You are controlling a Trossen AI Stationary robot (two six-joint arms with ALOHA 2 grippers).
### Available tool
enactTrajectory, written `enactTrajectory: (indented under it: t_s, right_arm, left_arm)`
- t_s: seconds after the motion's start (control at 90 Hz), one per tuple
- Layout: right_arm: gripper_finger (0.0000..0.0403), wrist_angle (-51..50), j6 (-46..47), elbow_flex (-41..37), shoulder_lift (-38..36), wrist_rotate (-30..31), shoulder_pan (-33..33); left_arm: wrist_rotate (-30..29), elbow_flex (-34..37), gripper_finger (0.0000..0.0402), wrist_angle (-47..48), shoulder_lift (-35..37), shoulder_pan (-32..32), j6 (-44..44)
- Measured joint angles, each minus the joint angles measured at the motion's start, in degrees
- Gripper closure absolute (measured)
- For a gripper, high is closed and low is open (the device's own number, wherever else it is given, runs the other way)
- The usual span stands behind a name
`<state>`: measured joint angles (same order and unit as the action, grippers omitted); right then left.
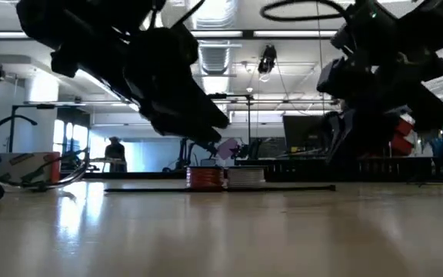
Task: Ziptie cables
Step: Prepare the black zip tie
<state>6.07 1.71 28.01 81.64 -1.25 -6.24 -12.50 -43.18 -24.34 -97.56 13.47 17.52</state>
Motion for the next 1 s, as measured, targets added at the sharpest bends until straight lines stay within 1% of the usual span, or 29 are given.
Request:
enactTrajectory:
  t_s: [0.078, 0.2, 0.311, 0.433, 0.489, 0.556, 0.7, 0.744, 0.867, 1.0]
  right_arm:
    - [0.0383, 0.3, 0.2, 0.0, 1.3, 0.2, 0.0]
    - [0.0343, 0.4, 0.2, -0.1, 3.5, 2.4, 0.0]
    - [0.0310, 1.6, -0.4, -0.1, 4.9, 2.9, 0.0]
    - [0.0295, 3.3, 0.3, -0.1, 6.6, 2.8, 0.0]
    - [0.0299, 3.7, 1.1, 0.0, 7.4, 2.8, 0.0]
    - [0.0314, 3.8, 1.7, 0.0, 8.3, 2.8, 0.0]
    - [0.0378, 3.3, 2.2, 0.2, 8.9, 2.0, 0.0]
    - [0.0392, 2.5, 2.0, 0.2, 8.3, 1.9, -0.1]
    - [0.0394, -2.5, 2.0, 0.7, 5.3, 2.3, 0.0]
    - [0.0399, -13.7, 0.7, 4.0, 1.3, 2.7, -0.6]
  left_arm:
    - [0.2, -1.0, 0.0056, 0.4, -0.8, 0.0, -0.1]
    - [0.2, -1.9, 0.0056, 1.9, -0.7, 0.0, -0.4]
    - [0.3, -2.1, 0.0056, 2.1, -0.4, 0.0, -0.3]
    - [0.6, -2.0, 0.0056, 2.1, -0.4, 0.1, 0.4]
    - [0.7, -1.9, 0.0056, 2.3, -0.5, 0.1, 0.7]
    - [0.7, -1.7, 0.0056, 2.3, -0.4, 0.1, 1.0]
    - [0.7, -1.7, 0.0056, 1.8, -0.4, 0.3, 1.0]
    - [0.7, -1.7, 0.0056, 1.7, -0.4, 0.4, 1.0]
    - [0.7, -1.7, 0.0056, 1.4, -0.4, 0.4, 1.0]
    - [0.7, -1.7, 0.0056, -1.2, -0.4, 0.4, 0.8]
